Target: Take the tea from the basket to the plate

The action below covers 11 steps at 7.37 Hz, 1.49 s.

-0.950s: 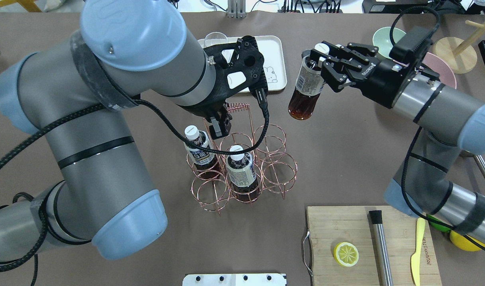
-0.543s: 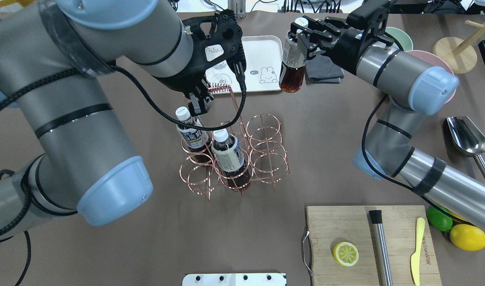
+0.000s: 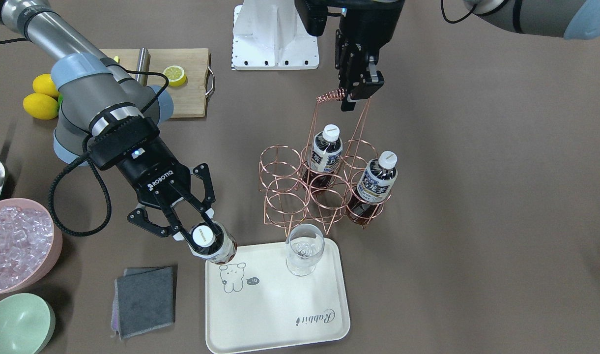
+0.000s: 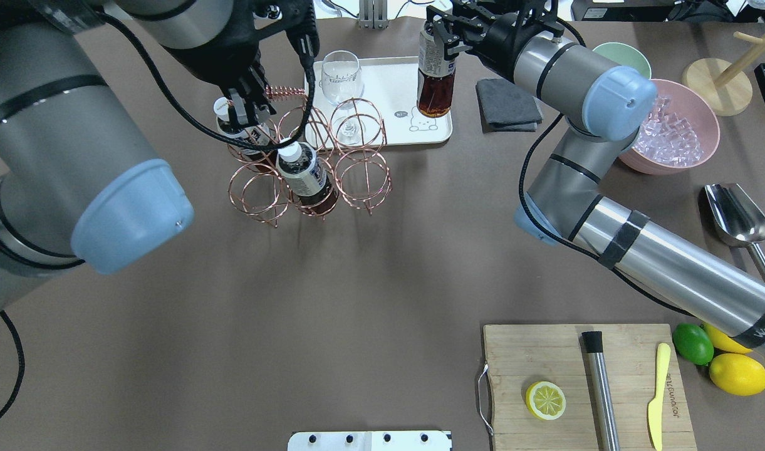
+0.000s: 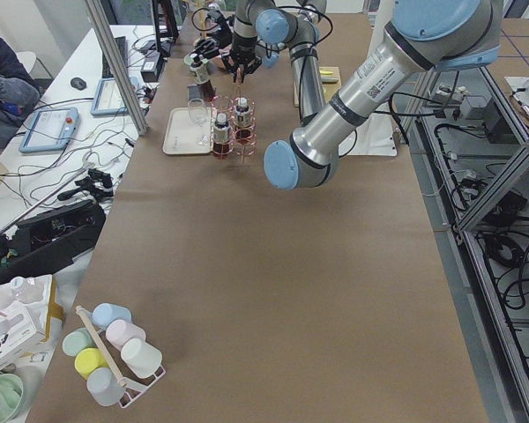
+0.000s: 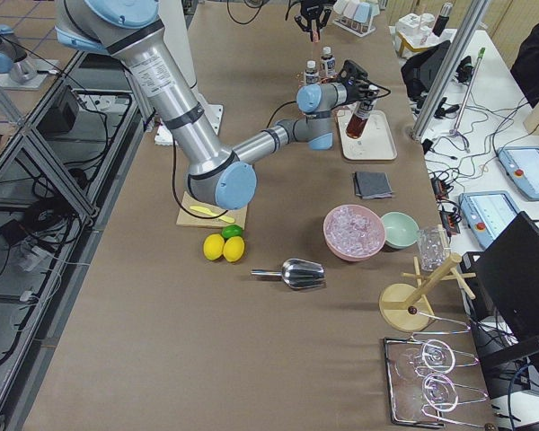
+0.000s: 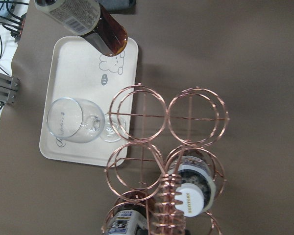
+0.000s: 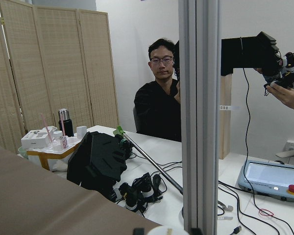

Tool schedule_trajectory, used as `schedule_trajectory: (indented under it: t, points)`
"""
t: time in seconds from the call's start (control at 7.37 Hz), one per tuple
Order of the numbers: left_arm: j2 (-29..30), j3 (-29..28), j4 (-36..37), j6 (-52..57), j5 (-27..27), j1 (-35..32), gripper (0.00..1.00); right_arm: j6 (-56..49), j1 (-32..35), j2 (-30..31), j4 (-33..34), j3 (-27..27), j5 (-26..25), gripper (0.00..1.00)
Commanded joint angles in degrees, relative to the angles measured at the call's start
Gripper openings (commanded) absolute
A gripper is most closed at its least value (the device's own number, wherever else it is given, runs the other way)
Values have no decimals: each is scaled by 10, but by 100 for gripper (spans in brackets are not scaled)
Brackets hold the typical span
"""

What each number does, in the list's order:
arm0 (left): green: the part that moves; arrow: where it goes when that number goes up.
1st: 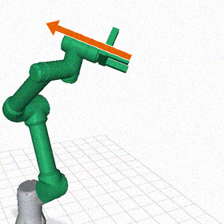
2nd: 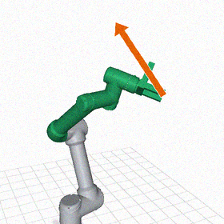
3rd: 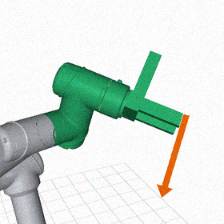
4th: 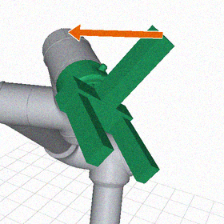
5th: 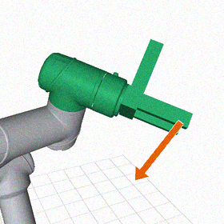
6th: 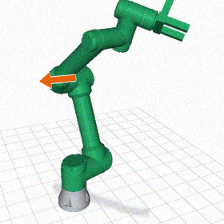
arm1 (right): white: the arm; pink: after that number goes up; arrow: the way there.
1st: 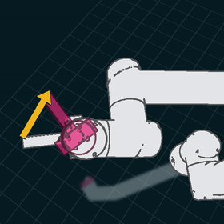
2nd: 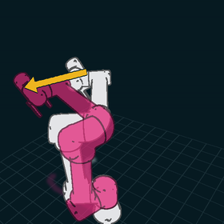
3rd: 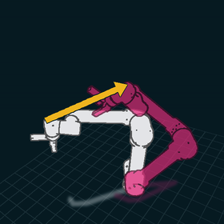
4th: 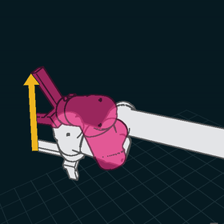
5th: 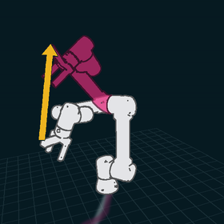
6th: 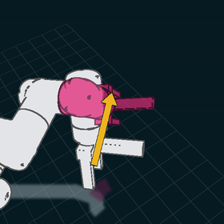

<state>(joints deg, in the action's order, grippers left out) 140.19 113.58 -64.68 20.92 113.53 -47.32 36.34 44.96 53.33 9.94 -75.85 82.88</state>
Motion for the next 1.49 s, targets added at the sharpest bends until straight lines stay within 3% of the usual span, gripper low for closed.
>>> schedule_trajectory:
  t: [0.0, 0.68, 0.95, 1.36]
  points:
    - [-29, 1, 15, 65, 27, -54, 0, 0, 0, -48, -66, 91, -23, 0]
    - [-94, 7, 38, 75, 102, -156, 0, 2, -22, -79, -120, 181, -73, 0]
    - [-133, 16, 50, 156, 104, -197, 0, 1, -36, -90, -120, 202, -98, 0]
    - [-187, 16, 55, 187, 124, -266, 0, 0, -36, -96, -135, 224, -126, 0]
